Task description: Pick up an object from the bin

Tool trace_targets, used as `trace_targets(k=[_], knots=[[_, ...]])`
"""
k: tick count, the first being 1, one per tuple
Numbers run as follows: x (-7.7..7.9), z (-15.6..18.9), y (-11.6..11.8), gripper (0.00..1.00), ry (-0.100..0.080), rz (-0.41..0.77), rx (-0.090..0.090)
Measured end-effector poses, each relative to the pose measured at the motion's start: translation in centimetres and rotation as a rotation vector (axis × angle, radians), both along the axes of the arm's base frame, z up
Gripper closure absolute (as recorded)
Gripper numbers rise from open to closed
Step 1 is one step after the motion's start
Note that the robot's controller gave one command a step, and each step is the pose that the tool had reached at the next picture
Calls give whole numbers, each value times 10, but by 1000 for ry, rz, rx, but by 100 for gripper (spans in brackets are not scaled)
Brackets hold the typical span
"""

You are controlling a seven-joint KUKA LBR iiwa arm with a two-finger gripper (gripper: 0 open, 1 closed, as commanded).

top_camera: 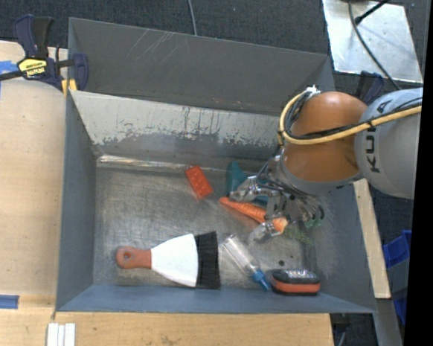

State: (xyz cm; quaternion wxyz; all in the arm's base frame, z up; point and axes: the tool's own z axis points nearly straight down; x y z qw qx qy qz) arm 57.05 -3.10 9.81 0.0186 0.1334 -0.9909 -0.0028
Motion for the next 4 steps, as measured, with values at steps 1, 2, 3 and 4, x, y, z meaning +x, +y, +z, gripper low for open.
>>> trace_targets(k=[1,2,3,4], knots=[[0,0,0,0,-1,-1,1],[31,12,-34,0,37,34,17],[33,13,-34,0,29,32,16],[24,-7,-23,0,24,-27,17]])
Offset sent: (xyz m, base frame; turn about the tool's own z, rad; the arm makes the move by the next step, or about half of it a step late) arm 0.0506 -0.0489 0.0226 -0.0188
